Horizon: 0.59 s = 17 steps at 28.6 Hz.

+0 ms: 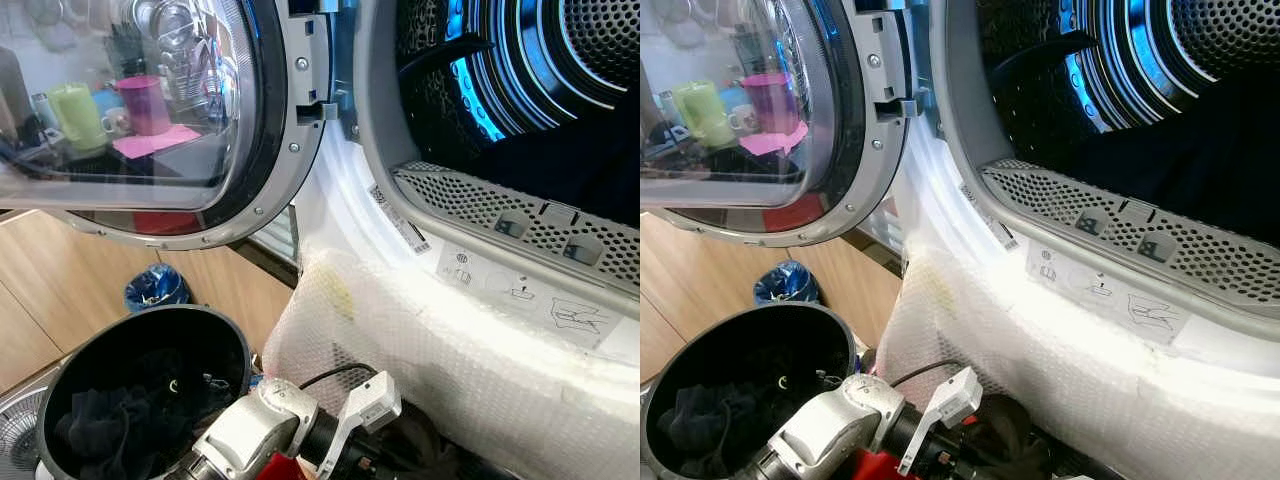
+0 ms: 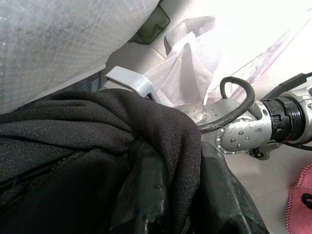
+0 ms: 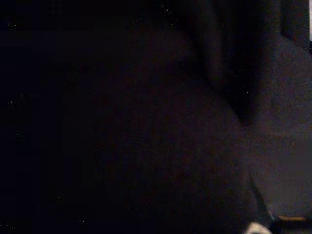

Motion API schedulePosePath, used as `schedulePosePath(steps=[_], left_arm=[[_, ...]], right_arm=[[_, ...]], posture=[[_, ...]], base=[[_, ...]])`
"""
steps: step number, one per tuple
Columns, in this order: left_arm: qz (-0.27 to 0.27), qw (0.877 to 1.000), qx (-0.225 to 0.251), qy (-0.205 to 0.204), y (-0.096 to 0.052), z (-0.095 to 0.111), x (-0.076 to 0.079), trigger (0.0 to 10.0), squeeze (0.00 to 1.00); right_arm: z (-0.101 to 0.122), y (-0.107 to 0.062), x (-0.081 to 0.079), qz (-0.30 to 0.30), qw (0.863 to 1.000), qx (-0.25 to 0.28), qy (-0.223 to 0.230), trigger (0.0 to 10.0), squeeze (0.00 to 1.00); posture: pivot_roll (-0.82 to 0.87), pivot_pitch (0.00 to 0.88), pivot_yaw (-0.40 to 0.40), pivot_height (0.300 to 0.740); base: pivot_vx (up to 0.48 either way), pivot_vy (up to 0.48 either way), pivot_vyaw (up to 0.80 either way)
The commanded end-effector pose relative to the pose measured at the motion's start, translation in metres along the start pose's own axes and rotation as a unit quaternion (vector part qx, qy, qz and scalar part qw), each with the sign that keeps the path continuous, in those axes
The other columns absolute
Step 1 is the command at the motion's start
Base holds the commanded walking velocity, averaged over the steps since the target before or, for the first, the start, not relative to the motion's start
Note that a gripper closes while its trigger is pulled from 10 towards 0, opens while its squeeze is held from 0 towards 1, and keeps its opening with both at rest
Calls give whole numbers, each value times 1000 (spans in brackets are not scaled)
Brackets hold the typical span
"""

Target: Clothes washing

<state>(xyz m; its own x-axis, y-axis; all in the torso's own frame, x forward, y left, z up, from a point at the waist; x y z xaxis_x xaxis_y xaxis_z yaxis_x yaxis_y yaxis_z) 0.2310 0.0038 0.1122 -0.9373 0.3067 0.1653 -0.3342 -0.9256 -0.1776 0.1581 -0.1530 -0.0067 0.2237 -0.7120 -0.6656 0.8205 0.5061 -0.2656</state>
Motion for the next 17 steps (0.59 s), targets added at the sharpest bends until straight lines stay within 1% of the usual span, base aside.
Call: schedulePosePath(steps=[1,2,3,4,7,8,11,12,14,15,16,17], left_arm=[[-10,1000,6,15,1,5,4,10000,0],[-10,1000,7,15,-1,5,5,10000,984],[-10,1000,7,15,-3,6,6,10000,1000],[-6,1000,7,20,-7,7,7,10000,1000],[6,1000,2,15,-18,6,9,10000,1000],[19,1000,-7,16,-29,6,11,10000,1000],[42,998,-31,18,-42,3,12,10000,1000],[42,998,-31,18,-42,3,12,10000,1000],[72,995,-58,22,-57,0,15,10000,1000],[78,995,-61,23,-59,0,15,10000,1000],[98,992,-70,33,-66,1,15,10000,1000],[119,990,-73,36,-70,3,13,10000,1000]], right_arm=[[10,5,-8,20,1000,22,-4,0,0],[10,6,-8,21,999,23,-4,0,0],[11,7,-9,22,999,26,-4,0,0],[12,8,-10,25,999,30,-3,0,0],[13,9,-11,28,999,32,-2,0,0],[13,9,-12,31,999,34,-1,0,0],[14,10,-13,33,999,38,1,0,0],[14,10,-13,33,999,38,1,0,0],[14,9,-13,36,999,39,4,0,0],[14,9,-13,37,999,40,4,0,0],[14,10,-14,41,998,39,5,0,0],[14,10,-15,45,998,39,6,0,0]], posture=[[106,22,34,740],[108,28,39,740],[113,31,39,740],[113,31,39,740],[116,39,43,740],[124,46,46,740],[130,50,48,740],[130,50,48,740],[141,57,51,740],[141,57,51,740],[144,61,54,740],[145,62,56,740]], base=[[0,0,0],[0,0,0],[0,0,0],[0,0,0],[0,0,0],[0,0,0],[0,0,0],[0,0,0],[0,0,0],[0,0,0],[0,0,0],[0,0,0]])
Point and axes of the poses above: a point about 5 cm out from each wrist's last joint towards the gripper, its own y axis pointing out of the wrist towards the gripper, its own z axis along the axis of the wrist's last joint, x = y × z, the point moved 1 cm from there along y, pointing out of the wrist towards the gripper, and after that the axes turned 14 degrees about y, right-handed, at the moved point
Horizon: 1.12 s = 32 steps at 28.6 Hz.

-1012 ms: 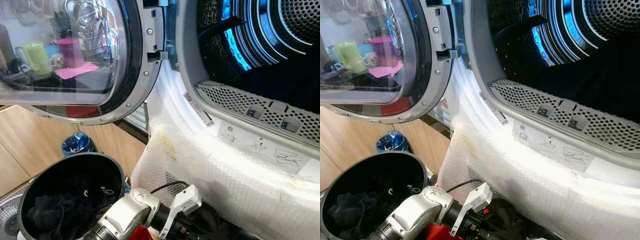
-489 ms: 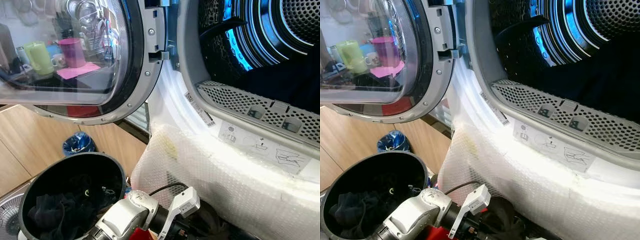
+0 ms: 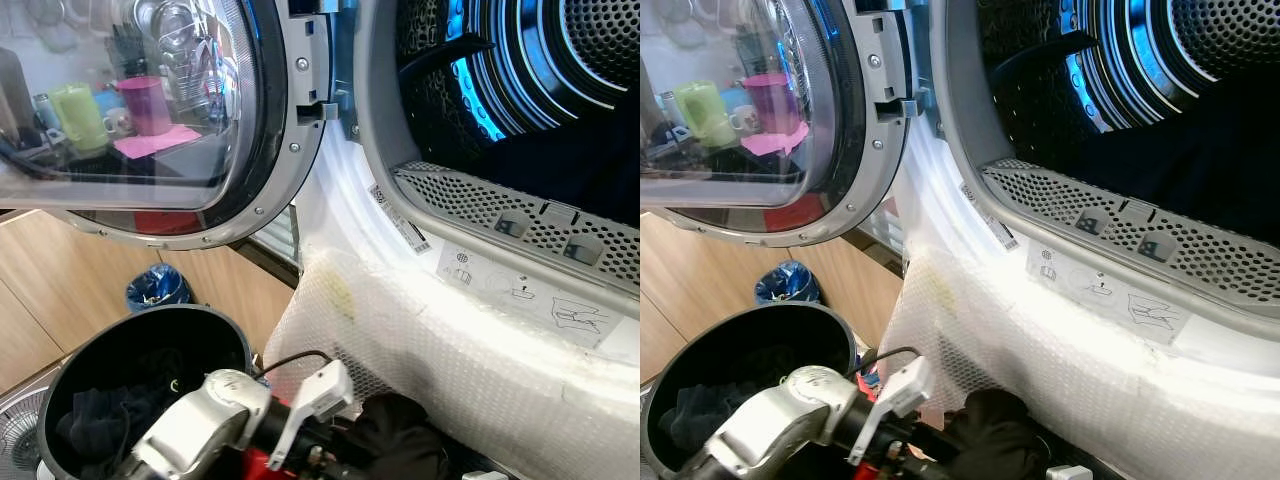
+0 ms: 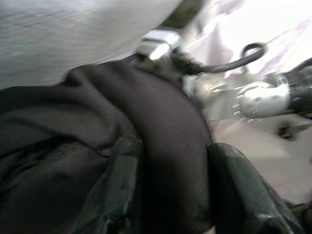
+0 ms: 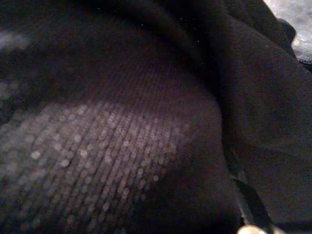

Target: Clothes washing

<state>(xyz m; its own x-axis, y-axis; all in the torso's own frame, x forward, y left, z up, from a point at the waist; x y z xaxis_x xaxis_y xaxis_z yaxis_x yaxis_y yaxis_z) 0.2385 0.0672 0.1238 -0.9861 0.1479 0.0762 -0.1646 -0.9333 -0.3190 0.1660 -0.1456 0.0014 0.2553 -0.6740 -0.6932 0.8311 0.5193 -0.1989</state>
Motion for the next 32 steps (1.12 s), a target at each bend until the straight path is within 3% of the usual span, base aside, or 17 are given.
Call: schedulePosePath(steps=[1,2,4,8,14,17,20,23,26,27,28,29,31,32], left_arm=[[51,999,-12,12,-11,5,-6,10000,1000],[51,999,-12,12,-11,5,-6,10000,1000],[102,994,-28,2,-22,5,-11,10000,1000],[143,988,-57,-8,-43,0,-4,10000,1000],[194,980,-47,-17,-51,0,-6,10000,1000],[265,964,-4,-14,-52,12,-20,10000,1000],[321,945,-57,5,-59,1,-26,10000,1000],[411,909,-68,7,-72,-12,-28,10000,1000],[465,882,-75,26,-81,-22,-23,10000,1000],[465,882,-75,26,-81,-22,-23,10000,1000],[481,872,-76,34,-83,-23,-23,10000,1000],[578,811,-83,46,-104,-33,-25,10000,1000],[636,764,-95,58,-119,-41,-24,10000,1000],[661,741,-104,60,-126,-45,-24,10000,525]], right_arm=[[7,3,-7,23,1000,15,-5,0,0],[7,3,-7,23,1000,15,-5,0,0],[6,3,-7,22,1000,16,-5,0,0],[6,4,-8,26,1000,15,-5,0,0],[8,4,-9,39,999,17,1,0,0],[8,4,-13,53,998,17,5,0,0],[8,2,-14,57,998,19,5,0,0],[6,-1,-14,58,998,14,5,0,0],[6,-3,-14,60,998,12,4,0,0],[6,-3,-14,60,998,12,4,0,0],[6,-4,-15,61,998,10,4,0,0],[7,-7,-17,62,998,9,1,0,0],[9,-9,-19,63,998,9,-2,0,0],[9,-10,-20,61,998,9,-2,0,0]], posture=[[147,63,57,740],[147,63,57,740],[142,66,65,740],[144,66,65,740],[164,72,62,740],[165,71,60,740],[161,69,61,740],[156,64,62,740],[159,61,58,740],[159,61,58,740],[160,62,54,740],[169,65,45,740],[171,64,42,740],[171,64,42,740]], base=[[0,0,0],[0,0,0],[0,0,0],[0,0,0],[0,0,0],[0,0,0],[0,0,0],[0,0,0],[0,0,0],[0,0,0],[0,0,0],[0,0,0],[0,0,0],[0,0,0]])
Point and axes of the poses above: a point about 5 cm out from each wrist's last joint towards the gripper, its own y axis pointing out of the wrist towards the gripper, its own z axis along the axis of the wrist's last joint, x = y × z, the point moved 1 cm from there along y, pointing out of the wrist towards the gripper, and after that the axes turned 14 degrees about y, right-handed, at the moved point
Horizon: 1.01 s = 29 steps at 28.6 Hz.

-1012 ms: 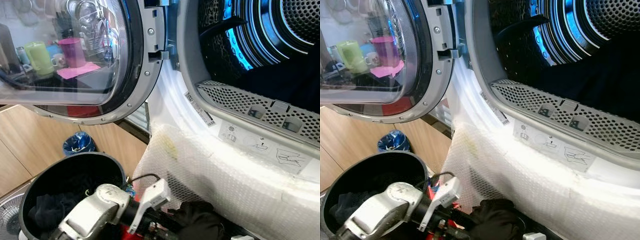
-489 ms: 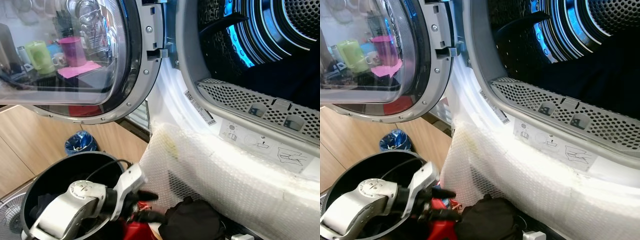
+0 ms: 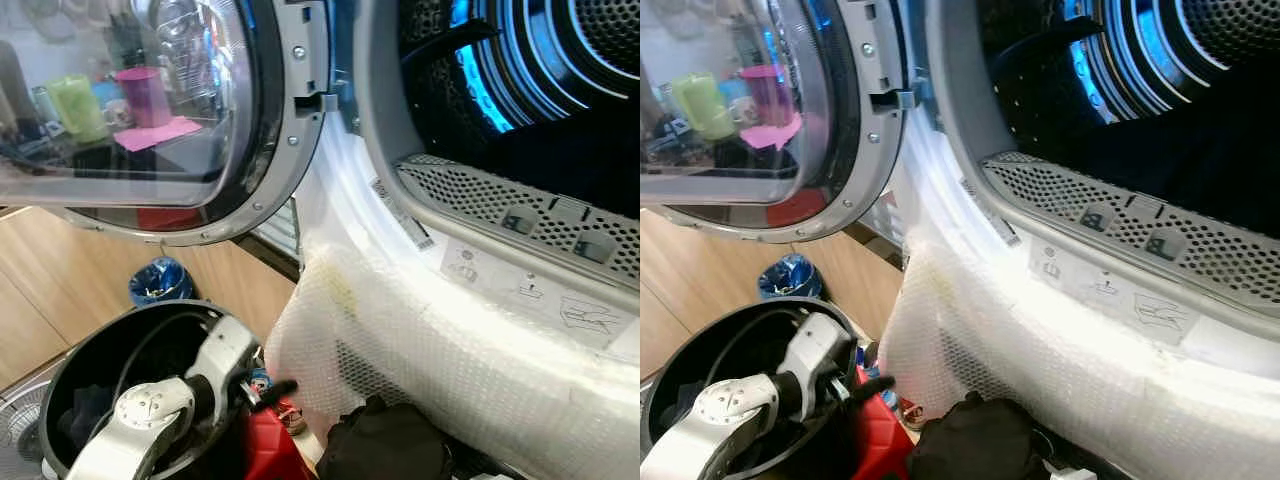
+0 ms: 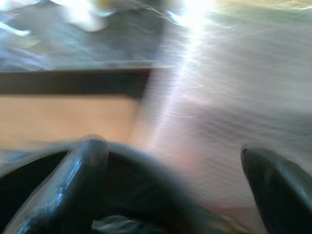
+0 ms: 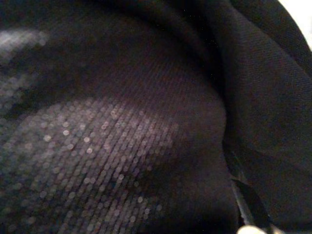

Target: Clothes washing

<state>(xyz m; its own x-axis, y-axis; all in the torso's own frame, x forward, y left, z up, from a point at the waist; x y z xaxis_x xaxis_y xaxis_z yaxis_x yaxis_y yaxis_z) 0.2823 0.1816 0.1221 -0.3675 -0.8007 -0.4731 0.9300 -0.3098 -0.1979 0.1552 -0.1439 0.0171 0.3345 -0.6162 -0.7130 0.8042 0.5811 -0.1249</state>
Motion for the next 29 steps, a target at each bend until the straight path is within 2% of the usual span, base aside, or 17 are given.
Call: schedulePosePath(steps=[1,3,4,8,9,11,15,16,20,21,22,23,24,25,27,28,29], left_arm=[[83,996,-28,16,-7,-19,-16,10000,0],[104,994,-34,30,-8,-24,-19,10000,0],[120,992,-24,30,-9,-24,-21,10000,0],[129,991,-18,28,-8,-26,-18,10000,0],[125,992,-14,32,-7,-25,-14,10000,0],[111,993,-6,41,-4,-25,-6,10000,0],[113,993,2,41,-1,-27,-1,10000,0],[114,992,10,46,1,-26,1,10000,0],[115,992,14,45,3,-26,2,10000,0],[114,992,14,44,4,-26,2,10000,0],[109,993,17,46,5,-26,4,10000,0],[107,993,19,45,6,-26,5,10000,0],[107,993,19,45,6,-26,5,10000,0],[103,993,20,51,7,-26,8,10000,0],[100,993,24,51,8,-26,9,10000,0],[96,994,28,51,9,-25,12,10000,0],[96,994,29,50,9,-26,13,10000,0]], right_arm=[[7,1,-9,10,1000,4,-12,0,0],[10,0,-16,15,1000,6,-19,0,0],[14,-2,-26,34,999,5,-33,0,0],[22,-3,-46,67,996,4,-57,0,0],[28,-3,-56,82,994,7,-71,0,0],[41,-3,-75,108,990,26,-86,0,0],[59,-7,-95,139,984,55,-102,0,0],[74,-12,-113,165,976,82,-119,0,0],[86,-17,-128,187,968,106,-132,0,0],[95,-18,-135,200,962,126,-137,0,0],[114,-22,-151,226,948,171,-145,0,0],[122,-23,-157,240,940,191,-150,0,0],[122,-23,-157,240,940,191,-150,0,0],[137,-25,-166,262,926,220,-161,0,0],[142,-26,-169,268,921,228,-165,0,0],[156,-27,-177,287,908,248,-177,0,0],[161,-28,-181,295,903,256,-180,0,0]], posture=[[170,65,34,740],[167,67,30,740],[164,67,27,740],[147,67,26,740],[146,65,23,740],[144,64,22,740],[139,62,20,740],[133,57,18,740],[123,51,16,740],[118,47,18,740],[118,47,17,740],[118,47,17,740],[118,47,17,740],[111,34,14,740],[111,34,14,740],[107,26,7,740],[107,26,7,740]], base=[[0,0,0],[0,0,0],[0,0,0],[0,0,0],[0,0,0],[0,0,0],[0,0,0],[0,0,0],[0,0,0],[0,0,0],[0,0,0],[0,0,0],[0,0,0],[0,0,0],[0,0,0],[0,0,0],[0,0,0]])
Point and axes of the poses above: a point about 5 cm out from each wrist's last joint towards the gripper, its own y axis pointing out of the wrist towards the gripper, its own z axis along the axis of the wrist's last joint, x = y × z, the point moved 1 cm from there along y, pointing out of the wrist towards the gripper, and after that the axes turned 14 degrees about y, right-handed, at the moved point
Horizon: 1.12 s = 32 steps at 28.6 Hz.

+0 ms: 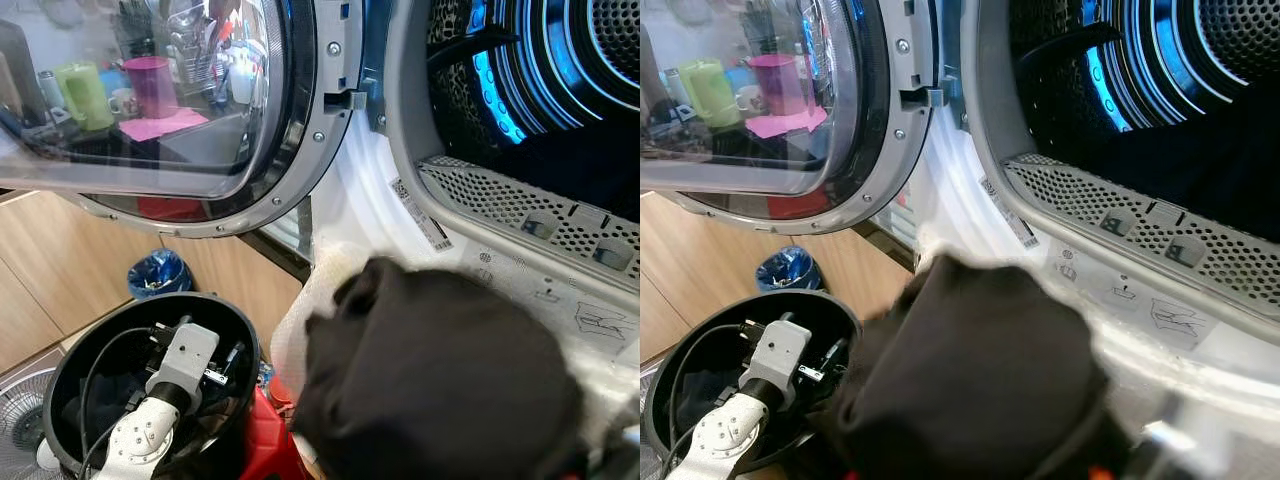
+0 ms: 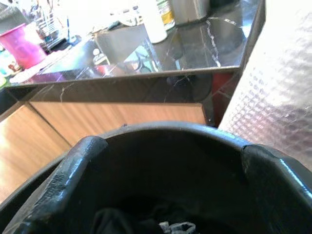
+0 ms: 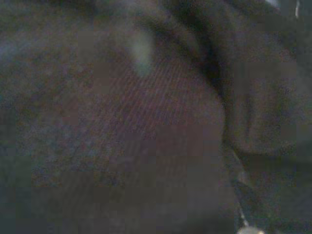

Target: Clothes washing

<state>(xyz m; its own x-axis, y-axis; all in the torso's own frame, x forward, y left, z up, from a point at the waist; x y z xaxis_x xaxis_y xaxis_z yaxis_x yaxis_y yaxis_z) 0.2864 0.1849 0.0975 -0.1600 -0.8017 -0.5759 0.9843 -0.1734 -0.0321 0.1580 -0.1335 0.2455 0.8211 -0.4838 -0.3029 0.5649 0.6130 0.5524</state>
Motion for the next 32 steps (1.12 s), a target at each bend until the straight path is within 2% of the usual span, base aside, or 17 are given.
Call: schedulePosePath(steps=[1,4,5,7,10,12,16,19,20,21,24,26,27,28,30,32], left_arm=[[-10,1000,-3,3,0,-2,6,10000,0],[-10,1000,-4,0,0,-3,10,10000,0],[-13,1000,-3,-1,0,-2,12,10000,0],[-14,1000,-3,-2,1,-3,14,10000,0],[-15,1000,-1,-2,1,-2,15,10000,0],[-14,1000,-1,-2,2,-3,16,10000,0],[-16,1000,0,-3,3,-2,18,10000,0],[-16,1000,1,-4,5,-2,19,10000,0],[-17,1000,1,-5,5,-2,19,10000,0],[-17,1000,1,-5,5,-2,19,10000,0],[-23,1000,2,-5,6,-1,23,10000,0],[-26,1000,1,-5,7,-1,24,10000,0],[-27,1000,-1,-4,7,-1,25,10000,0],[-27,1000,-1,-4,7,-2,25,10000,0],[-31,999,-2,-5,8,-1,28,10000,0],[-35,999,-2,-3,9,-1,29,10000,0]], right_arm=[[16,5,-10,26,999,31,-8,0,0],[35,18,-3,34,996,77,-4,0,0],[46,31,3,36,995,97,-14,0,0],[56,42,9,35,993,110,-22,0,0],[67,51,15,36,990,130,-35,0,0],[85,61,23,31,984,171,-27,0,0],[112,82,39,2,979,201,-44,0,0],[137,106,49,-21,974,211,-76,0,0],[146,110,54,-36,972,215,-89,0,0],[146,110,54,-36,972,215,-89,0,0],[177,120,75,-101,960,237,-111,0,0],[189,126,88,-147,954,232,-118,0,0],[202,132,102,-200,945,229,-118,0,0],[206,133,108,-220,942,227,-115,0,0],[226,144,129,-292,921,234,-112,0,0],[226,150,134,-307,919,217,-117,0,0]], posture=[[105,23,6,740],[106,16,-1,740],[105,12,-3,740],[106,7,-6,740],[107,5,-10,740],[103,3,-10,740],[99,0,-10,740],[88,0,-6,740],[88,0,-6,740],[88,0,-6,740],[78,0,-6,740],[71,2,-5,740],[64,2,-4,740],[64,2,-4,740],[45,9,2,740],[43,10,4,740]], base=[[0,0,0],[0,0,0],[0,0,0],[0,0,0],[0,0,0],[0,0,0],[0,0,0],[0,0,0],[0,0,0],[0,0,0],[0,0,0],[0,0,0],[0,0,0],[0,0,0],[0,0,0],[0,0,0]])
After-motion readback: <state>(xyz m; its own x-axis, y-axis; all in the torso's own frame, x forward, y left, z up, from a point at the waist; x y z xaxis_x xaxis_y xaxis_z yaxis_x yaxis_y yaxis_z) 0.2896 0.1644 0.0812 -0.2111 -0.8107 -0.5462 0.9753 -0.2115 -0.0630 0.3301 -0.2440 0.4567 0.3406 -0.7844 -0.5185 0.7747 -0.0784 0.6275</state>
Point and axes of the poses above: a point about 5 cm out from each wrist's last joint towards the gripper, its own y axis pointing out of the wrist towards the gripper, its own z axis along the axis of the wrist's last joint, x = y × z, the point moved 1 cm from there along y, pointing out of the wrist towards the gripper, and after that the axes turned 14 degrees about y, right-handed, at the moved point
